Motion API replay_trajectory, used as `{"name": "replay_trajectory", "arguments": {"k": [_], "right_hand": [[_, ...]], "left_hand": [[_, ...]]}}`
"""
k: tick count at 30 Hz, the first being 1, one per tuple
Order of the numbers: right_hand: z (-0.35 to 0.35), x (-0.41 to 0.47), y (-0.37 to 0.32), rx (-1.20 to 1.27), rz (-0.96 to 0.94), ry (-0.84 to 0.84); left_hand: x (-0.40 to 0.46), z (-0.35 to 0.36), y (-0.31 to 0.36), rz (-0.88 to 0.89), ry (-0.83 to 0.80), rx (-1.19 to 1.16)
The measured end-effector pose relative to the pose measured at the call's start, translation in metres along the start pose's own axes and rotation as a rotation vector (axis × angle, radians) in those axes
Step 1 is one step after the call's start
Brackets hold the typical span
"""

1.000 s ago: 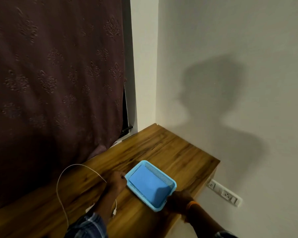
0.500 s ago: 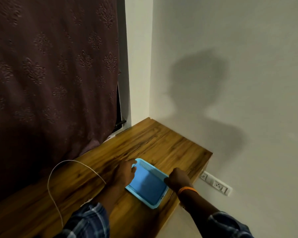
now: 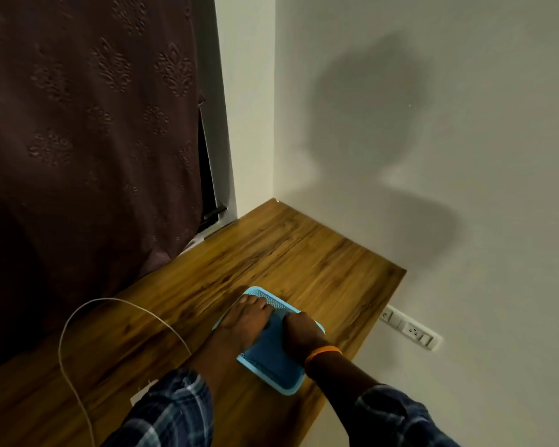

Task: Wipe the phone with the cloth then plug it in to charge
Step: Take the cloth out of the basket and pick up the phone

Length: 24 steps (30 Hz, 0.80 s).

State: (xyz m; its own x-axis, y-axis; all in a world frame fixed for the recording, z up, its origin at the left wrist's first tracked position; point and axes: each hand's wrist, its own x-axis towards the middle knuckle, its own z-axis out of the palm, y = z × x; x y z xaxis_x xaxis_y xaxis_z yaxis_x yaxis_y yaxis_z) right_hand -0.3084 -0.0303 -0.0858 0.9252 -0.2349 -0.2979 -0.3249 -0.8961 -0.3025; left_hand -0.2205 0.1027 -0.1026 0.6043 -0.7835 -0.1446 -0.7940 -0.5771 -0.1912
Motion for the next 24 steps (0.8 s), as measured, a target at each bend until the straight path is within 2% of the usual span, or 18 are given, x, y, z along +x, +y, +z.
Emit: {"name": "replay_trajectory", "arguments": {"k": [5, 10, 15, 18, 24], "right_hand": [[0.003, 0.005, -0.002, -0.053, -0.044, 0.1], [-0.018, -0.002, -0.01, -0.113, -0.138, 0.201], [-0.059, -0.015, -0.031, 0.146, -0.173, 0.101], [-0.095, -0.023, -0.065, 0.145, -0.245, 0.138], [-0.183, -0.044, -0.167, 0.009, -0.419, 0.28]], "left_hand": [[0.004, 0.002, -0.008, 0.032, 0.019, -0.048], [-0.002, -0.024, -0.016, 0.077, 0.016, -0.411], [-0.031, -0.069, -0.043, -0.058, 0.126, -0.669], [-0.058, -0.112, -0.069, -0.076, 0.25, -0.712], [-0.141, -0.213, -0.148, -0.18, 0.425, -0.58]]}}
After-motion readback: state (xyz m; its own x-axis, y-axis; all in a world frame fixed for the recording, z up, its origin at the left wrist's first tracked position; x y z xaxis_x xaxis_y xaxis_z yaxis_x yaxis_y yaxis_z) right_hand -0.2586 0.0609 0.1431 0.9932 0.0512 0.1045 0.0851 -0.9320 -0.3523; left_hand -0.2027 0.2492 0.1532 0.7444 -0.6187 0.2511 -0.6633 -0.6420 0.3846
